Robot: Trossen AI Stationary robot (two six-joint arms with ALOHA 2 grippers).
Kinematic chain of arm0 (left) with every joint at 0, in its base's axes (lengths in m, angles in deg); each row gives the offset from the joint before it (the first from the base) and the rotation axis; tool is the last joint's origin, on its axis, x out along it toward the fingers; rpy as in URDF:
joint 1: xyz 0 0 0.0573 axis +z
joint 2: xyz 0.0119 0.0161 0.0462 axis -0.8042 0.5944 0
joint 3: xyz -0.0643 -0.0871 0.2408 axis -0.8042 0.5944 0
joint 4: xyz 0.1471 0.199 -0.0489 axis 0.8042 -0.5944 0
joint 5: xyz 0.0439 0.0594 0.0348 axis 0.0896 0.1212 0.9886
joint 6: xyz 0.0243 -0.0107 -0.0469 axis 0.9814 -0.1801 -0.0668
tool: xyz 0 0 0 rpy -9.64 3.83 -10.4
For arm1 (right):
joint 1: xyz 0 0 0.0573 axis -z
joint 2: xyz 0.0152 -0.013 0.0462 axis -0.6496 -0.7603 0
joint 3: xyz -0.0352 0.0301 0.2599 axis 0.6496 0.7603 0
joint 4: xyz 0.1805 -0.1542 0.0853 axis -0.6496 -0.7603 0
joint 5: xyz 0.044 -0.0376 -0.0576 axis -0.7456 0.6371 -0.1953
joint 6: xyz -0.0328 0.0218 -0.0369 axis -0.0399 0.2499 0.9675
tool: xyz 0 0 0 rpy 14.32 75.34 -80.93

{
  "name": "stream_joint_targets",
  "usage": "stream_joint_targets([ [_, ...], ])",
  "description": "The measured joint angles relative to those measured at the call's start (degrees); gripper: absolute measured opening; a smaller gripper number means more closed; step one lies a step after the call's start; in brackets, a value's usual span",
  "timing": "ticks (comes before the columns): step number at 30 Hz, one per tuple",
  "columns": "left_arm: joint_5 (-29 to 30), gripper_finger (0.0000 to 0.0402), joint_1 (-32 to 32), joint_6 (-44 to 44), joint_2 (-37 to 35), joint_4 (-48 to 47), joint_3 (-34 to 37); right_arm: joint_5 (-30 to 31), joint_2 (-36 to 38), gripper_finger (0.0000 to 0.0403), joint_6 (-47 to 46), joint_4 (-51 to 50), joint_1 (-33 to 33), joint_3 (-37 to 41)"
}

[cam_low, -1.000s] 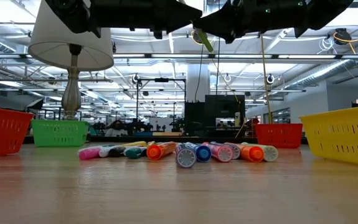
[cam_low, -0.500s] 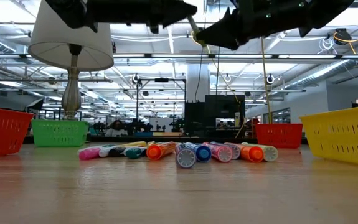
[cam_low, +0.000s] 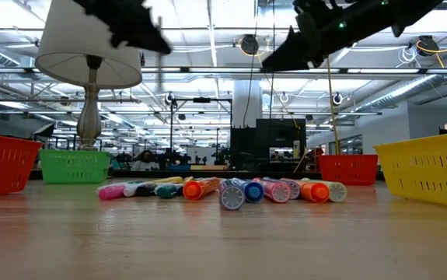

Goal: Pick & Place Markers
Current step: Put the right green marker pen into the green basket

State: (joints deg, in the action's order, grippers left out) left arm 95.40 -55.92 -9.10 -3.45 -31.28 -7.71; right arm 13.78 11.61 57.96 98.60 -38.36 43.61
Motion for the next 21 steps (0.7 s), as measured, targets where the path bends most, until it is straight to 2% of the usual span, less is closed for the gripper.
stream_joint_targets([
  [5,2.3,0.0034,-0.7,-22.1,-6.1,-23.5,0.0,9.0,4.5,0.023,-0.6,-8.7,0.0,0.0],
  [9,-0.8,0.0034,1.8,-36.5,-8.1,-34.0,0.1,10.3,7.8,0.0227,-3.2,-13.8,0.0,0.0],
  [14,-7.4,0.0034,8.8,-39.8,-7.1,-37.2,0.1,9.8,10.0,0.0226,-5.1,-16.3,0.0,0.0],
  [21,-11.6,0.0034,18.6,-40.1,-2.1,-44.3,0.1,9.7,10.3,0.0223,-5.4,-17.6,0.0,0.0],
])
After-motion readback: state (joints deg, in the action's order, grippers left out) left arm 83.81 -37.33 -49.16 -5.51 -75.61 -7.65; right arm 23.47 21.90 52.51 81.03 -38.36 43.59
